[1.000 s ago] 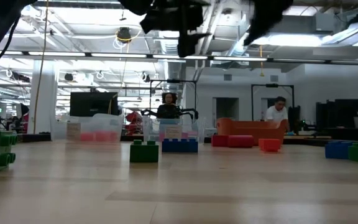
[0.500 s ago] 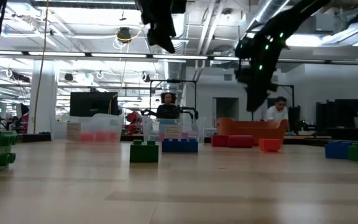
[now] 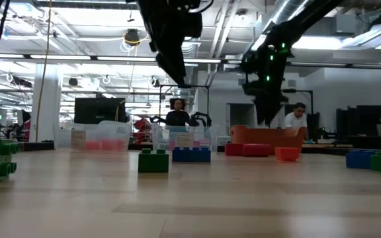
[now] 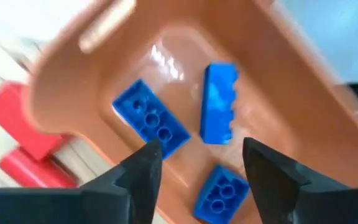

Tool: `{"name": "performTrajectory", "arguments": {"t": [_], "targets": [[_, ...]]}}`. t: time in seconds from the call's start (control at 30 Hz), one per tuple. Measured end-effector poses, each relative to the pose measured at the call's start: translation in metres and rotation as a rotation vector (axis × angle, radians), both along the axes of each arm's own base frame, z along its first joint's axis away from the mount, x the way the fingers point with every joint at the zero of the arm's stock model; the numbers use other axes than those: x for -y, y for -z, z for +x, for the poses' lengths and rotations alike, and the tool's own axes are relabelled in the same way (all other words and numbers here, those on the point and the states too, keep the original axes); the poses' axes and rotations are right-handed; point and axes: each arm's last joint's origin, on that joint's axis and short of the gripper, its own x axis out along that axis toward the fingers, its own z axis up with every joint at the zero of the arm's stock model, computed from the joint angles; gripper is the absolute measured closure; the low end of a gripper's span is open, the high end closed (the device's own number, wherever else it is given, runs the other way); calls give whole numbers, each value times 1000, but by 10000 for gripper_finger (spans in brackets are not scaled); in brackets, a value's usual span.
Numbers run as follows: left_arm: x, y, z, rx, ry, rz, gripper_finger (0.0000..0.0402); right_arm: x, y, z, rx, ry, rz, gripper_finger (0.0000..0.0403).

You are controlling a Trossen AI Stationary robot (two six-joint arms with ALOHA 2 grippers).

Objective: Sort blocks
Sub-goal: Put the blue game piece into the orange bin

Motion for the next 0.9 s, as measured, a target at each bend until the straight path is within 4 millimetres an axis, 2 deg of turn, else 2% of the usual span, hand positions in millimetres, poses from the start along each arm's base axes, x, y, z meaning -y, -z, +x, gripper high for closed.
{"name": "performTrajectory", "arguments": {"t": [0.1,0.2,0.33,0.43,0.57,0.67,0.9], "targets": [[5,16,3,17,15,5,139,-7,-37,-6,75,1,-84,163],[11,34,3,12,46,13,139,-24,-77,-19,161,-4,-171,167],[19,59,1,18,70,28,139,-60,-126,-39,300,-10,-279,175],[24,72,1,49,83,46,139,-89,-151,-53,397,-31,-327,177],[29,81,4,86,97,51,139,-123,-173,-65,493,-45,-374,177],[34,91,9,73,111,50,139,-142,-181,-71,519,-61,-405,177],[51,122,20,2,117,47,139,-165,-182,-74,502,-74,-396,177]]}}
